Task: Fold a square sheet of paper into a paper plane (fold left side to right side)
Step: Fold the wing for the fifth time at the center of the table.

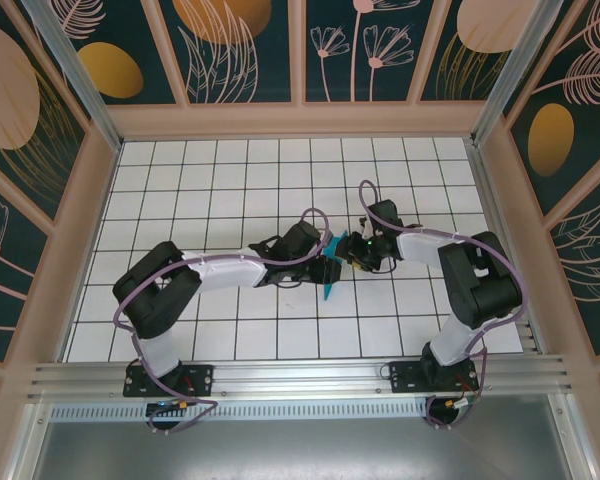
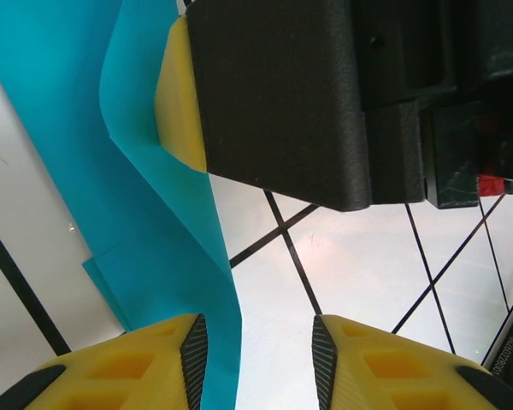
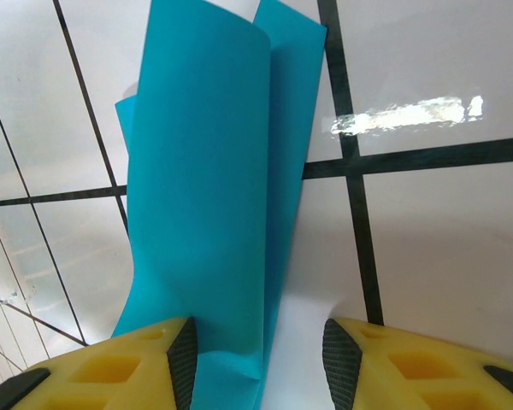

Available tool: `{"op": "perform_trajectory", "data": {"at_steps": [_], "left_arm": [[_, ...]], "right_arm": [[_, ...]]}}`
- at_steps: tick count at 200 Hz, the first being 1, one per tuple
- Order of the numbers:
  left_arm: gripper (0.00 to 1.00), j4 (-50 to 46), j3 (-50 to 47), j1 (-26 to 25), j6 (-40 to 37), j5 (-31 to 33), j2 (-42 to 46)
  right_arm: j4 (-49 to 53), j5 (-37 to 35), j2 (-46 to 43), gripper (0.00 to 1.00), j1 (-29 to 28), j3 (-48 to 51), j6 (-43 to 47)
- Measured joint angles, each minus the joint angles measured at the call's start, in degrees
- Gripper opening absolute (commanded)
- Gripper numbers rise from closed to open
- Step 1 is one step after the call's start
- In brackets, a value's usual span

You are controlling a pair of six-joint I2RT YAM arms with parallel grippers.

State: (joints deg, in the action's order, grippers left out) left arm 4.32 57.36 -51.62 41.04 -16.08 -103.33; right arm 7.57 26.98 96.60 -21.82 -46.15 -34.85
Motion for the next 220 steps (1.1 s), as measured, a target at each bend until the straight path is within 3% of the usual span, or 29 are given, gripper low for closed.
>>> {"op": "perform_trajectory", "data": {"at_steps": [39, 107, 163, 220], "left_arm": [[0.45, 0.52, -1.84, 1.25, 0.68, -0.35, 1.4], [0.42, 7.52, -5.18, 10.1, 3.67, -7.37, 4.31], [0.39, 10.27, -0.7, 10.43, 5.35, -12.44, -4.55], [0.33, 11.98, 1.27, 10.49, 6.25, -15.21, -7.21]], "right_arm": [[0.02, 0.0, 0.02, 0.48, 0.0, 0.0, 0.0], [0.48, 0.0, 0.22, 0.48, -0.02, -0.37, 0.0], [0.72, 0.0, 0.33, 0.48, -0.02, -0.55, 0.0], [0.9, -0.04, 0.37, 0.48, -0.02, -0.66, 0.0]]}}
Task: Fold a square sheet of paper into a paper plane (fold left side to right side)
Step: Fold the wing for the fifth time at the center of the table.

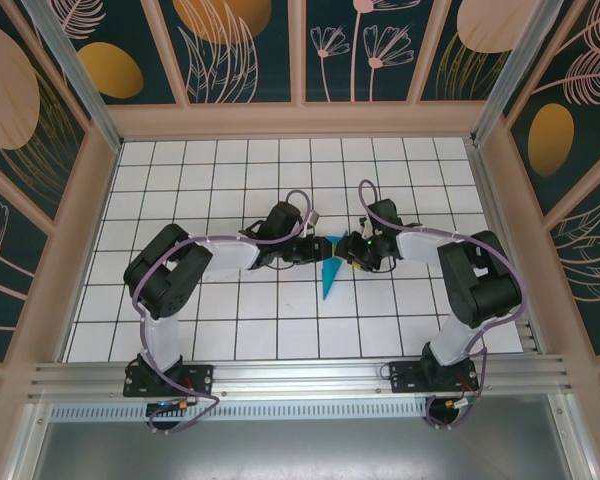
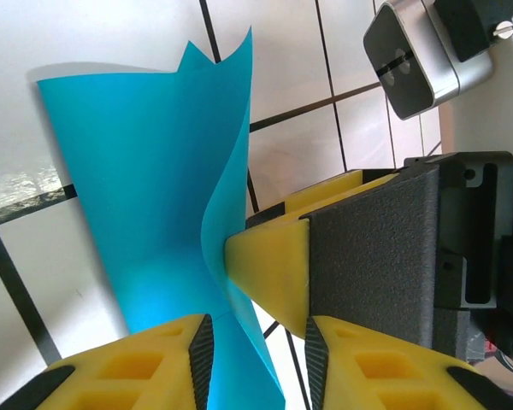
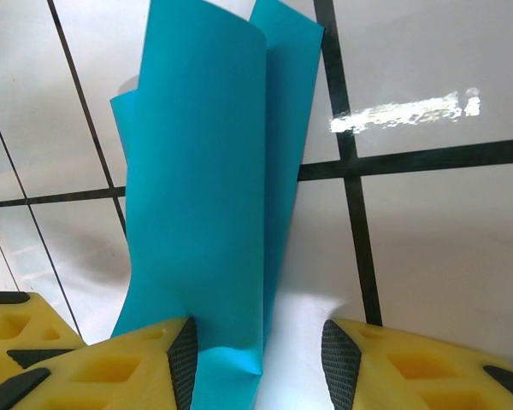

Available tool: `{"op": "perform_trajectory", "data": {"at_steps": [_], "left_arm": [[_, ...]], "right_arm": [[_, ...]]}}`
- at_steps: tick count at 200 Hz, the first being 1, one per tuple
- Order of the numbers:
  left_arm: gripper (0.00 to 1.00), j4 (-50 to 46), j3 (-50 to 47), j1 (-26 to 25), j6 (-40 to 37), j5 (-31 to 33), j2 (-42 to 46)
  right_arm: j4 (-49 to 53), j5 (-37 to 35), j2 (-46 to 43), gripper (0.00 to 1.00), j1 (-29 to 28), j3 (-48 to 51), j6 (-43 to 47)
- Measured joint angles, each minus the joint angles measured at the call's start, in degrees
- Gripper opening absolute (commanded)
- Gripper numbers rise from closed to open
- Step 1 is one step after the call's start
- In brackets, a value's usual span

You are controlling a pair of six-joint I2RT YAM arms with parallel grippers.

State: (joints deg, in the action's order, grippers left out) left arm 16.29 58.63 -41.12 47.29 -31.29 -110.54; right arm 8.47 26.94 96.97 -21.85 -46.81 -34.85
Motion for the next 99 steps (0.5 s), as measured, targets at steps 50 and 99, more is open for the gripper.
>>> {"op": "perform_trajectory", "data": {"at_steps": [50, 99], "left_arm": [[0.29, 0.2, 0.33, 0.26, 0.44, -0.9, -0.28], [0.27, 0.37, 0.11, 1.01, 0.63, 0.37, -0.33]], "right_arm": [[0.11, -0.11, 0.07, 0.48, 0.0, -0.07, 0.0], [0.15, 0.02, 0.11, 0.48, 0.0, -0.09, 0.02]]}}
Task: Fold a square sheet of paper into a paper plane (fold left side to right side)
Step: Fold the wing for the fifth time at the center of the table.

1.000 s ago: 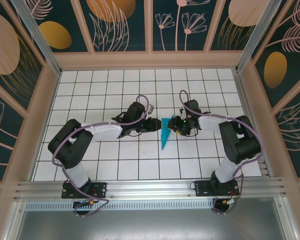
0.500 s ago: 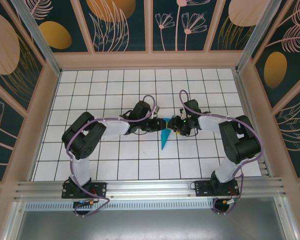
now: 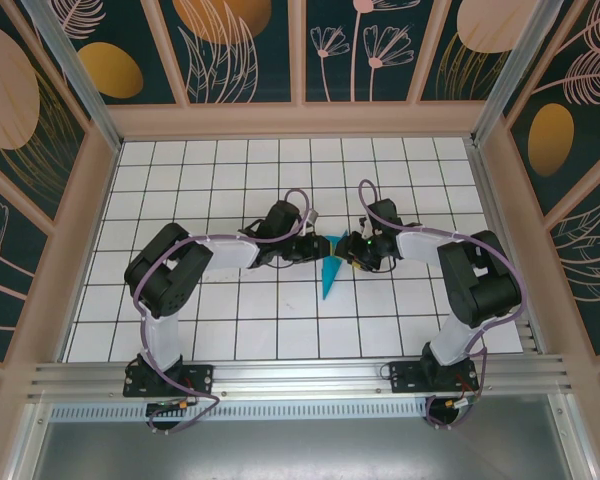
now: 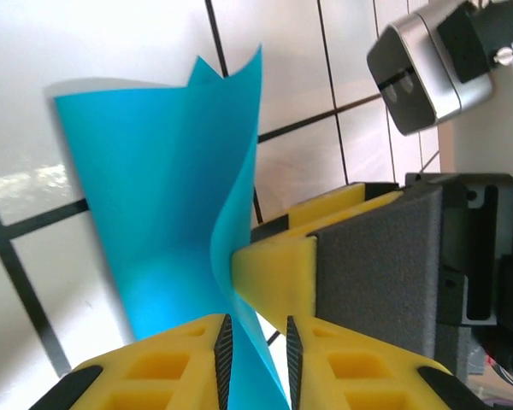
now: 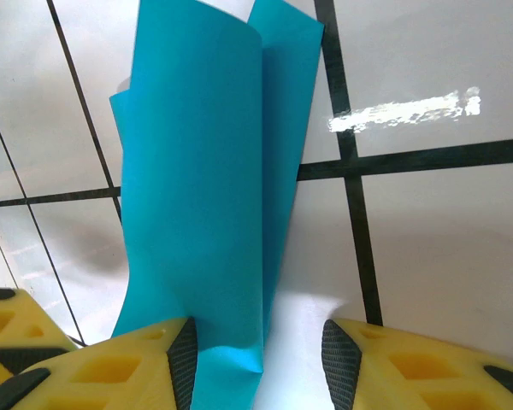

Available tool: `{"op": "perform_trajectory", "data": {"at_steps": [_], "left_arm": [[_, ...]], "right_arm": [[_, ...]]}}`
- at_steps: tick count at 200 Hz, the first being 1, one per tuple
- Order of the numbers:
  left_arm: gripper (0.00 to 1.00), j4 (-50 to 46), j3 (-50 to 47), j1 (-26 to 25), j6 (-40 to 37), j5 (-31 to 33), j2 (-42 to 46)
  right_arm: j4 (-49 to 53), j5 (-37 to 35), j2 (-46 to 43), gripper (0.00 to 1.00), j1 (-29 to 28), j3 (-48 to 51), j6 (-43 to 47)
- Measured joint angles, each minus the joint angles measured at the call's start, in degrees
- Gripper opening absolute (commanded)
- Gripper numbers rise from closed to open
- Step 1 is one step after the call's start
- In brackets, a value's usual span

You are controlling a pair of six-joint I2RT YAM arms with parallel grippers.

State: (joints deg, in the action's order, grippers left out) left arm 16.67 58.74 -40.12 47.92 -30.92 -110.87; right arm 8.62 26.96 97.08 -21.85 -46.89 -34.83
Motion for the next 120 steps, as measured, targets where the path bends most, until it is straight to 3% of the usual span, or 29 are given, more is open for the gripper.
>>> {"op": "perform_trajectory", "data": {"at_steps": [120], "left_arm": [[0.3, 2.25, -0.59, 0.81, 0.85, 0.09, -0.72]], "right_arm": [[0.46, 0.02, 0.2, 0.48, -0.02, -0.35, 0.02]]}}
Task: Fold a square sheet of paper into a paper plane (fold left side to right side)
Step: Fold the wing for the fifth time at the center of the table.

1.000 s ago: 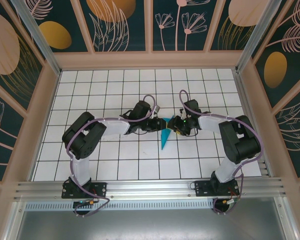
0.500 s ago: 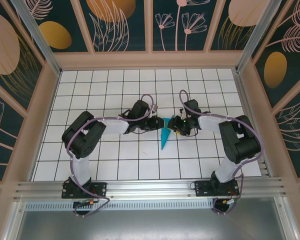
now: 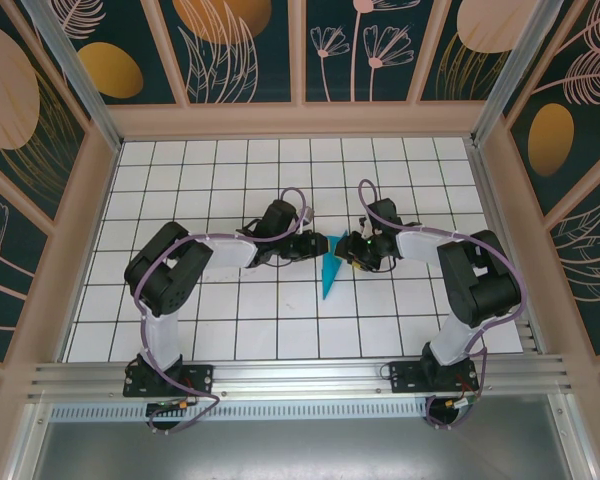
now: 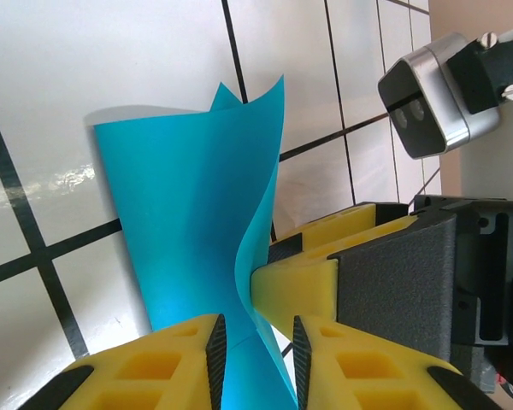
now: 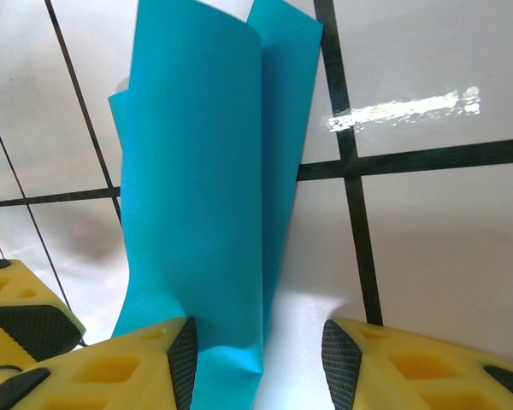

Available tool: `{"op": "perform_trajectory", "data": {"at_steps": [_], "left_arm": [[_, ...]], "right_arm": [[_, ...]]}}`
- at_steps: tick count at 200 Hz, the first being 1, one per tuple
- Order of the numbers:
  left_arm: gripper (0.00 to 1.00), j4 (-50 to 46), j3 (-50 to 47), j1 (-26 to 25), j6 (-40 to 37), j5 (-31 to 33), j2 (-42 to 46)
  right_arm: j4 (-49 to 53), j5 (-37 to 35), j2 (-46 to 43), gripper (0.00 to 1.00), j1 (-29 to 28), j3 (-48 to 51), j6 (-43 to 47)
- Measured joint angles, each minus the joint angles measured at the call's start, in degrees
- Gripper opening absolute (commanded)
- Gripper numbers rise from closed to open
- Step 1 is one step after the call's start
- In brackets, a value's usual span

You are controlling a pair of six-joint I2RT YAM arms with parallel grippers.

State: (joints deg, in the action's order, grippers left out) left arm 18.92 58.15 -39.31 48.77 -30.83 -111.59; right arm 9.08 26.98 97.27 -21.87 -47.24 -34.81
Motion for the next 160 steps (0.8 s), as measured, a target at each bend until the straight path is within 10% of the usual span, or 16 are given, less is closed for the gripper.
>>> {"op": "perform_trajectory", "data": {"at_steps": [160], "left_arm": [[0.29, 2.05, 0.04, 0.0, 1.11, -1.73, -2.4]], "right_arm": [[0.59, 0.02, 0.28, 0.48, 0.0, -0.42, 0.13]]}}
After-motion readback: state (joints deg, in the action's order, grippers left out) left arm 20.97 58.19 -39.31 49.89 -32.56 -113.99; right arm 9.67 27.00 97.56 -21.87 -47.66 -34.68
